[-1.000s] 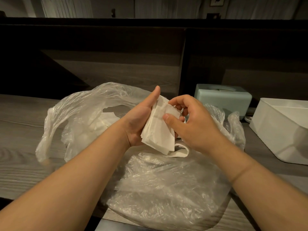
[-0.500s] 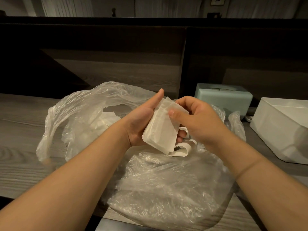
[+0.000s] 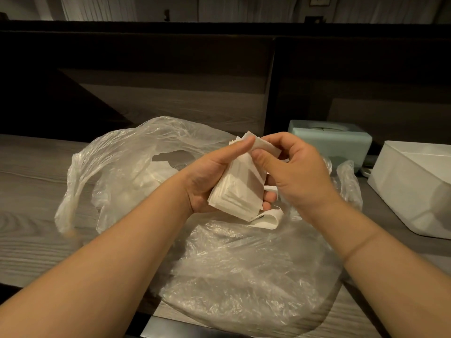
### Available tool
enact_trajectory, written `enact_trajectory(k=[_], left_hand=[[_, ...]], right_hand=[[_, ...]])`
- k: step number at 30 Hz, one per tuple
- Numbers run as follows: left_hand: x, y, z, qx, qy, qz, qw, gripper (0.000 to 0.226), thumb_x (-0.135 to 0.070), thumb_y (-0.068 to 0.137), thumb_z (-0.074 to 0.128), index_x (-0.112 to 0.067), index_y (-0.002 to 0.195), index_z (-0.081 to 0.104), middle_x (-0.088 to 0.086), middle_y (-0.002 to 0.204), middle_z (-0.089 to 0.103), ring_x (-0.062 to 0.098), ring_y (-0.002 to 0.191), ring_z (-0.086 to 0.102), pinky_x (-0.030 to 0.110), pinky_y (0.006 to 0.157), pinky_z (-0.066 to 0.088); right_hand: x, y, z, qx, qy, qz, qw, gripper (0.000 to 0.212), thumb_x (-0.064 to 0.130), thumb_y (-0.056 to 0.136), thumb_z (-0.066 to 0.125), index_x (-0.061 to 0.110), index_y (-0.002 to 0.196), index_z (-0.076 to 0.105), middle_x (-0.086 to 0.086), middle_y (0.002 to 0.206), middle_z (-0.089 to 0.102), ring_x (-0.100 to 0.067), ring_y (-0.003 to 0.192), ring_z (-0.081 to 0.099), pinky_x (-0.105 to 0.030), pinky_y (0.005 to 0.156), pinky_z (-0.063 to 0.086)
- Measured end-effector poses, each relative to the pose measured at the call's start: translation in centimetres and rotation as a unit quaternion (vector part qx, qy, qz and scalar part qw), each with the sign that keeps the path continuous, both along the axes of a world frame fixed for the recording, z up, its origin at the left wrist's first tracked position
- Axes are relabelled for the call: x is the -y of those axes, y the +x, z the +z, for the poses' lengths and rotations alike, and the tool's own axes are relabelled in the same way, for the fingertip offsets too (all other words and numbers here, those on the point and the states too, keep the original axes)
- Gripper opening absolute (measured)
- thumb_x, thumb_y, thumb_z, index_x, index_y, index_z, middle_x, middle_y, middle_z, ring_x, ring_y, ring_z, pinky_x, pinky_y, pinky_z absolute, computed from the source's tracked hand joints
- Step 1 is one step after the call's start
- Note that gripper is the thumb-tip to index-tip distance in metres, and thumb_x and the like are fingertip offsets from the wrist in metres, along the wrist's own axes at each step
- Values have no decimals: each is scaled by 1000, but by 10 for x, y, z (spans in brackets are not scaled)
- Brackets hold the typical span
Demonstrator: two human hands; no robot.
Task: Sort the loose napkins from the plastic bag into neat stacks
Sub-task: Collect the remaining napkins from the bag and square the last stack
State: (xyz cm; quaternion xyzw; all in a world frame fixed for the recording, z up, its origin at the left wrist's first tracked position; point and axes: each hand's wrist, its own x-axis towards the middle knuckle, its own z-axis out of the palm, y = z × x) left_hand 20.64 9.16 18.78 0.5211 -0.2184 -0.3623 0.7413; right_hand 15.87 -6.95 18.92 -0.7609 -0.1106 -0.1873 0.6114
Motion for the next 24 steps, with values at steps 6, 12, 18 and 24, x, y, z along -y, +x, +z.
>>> enact_trajectory(k=[6, 12, 18, 24], left_hand=[[0, 3, 4, -95, -49, 85, 991, 41, -39, 88, 66, -5, 109, 77, 16, 104, 67, 32, 89, 67, 48, 90, 55], [-4, 9, 2, -142, -44, 78, 986, 71, -34, 82, 76, -5, 144, 55, 15, 118, 66, 28, 101, 67, 43, 93, 57], [1, 6, 0, -94, -44, 26, 994, 38, -27, 87, 64, -5, 119, 67, 15, 103, 72, 31, 95, 71, 43, 90, 57], [3, 3, 0, -65, -69, 24, 995, 30, -19, 85, 66, -11, 115, 65, 11, 94, 68, 27, 87, 69, 40, 82, 59]], right_hand=[[0, 10, -10, 121, -150, -98, 976, 27, 47, 94, 59, 39, 119, 55, 37, 108, 43, -16, 110, 56, -46, 88, 56], [1, 8, -13, 62, -265, -53, 961, 82, 71, 86, 60, 39, 154, 27, 18, 157, 21, -6, 145, 21, -43, 121, 25], [3, 3, -8, -1, -224, 70, 972, 136, 78, 44, 86, 70, 147, -1, 36, 159, 2, -28, 150, 27, -63, 109, 41], [2, 5, -10, 19, -274, 89, 958, 135, 56, 50, 93, 71, 146, 0, 34, 144, 22, -17, 146, 27, -56, 110, 41]])
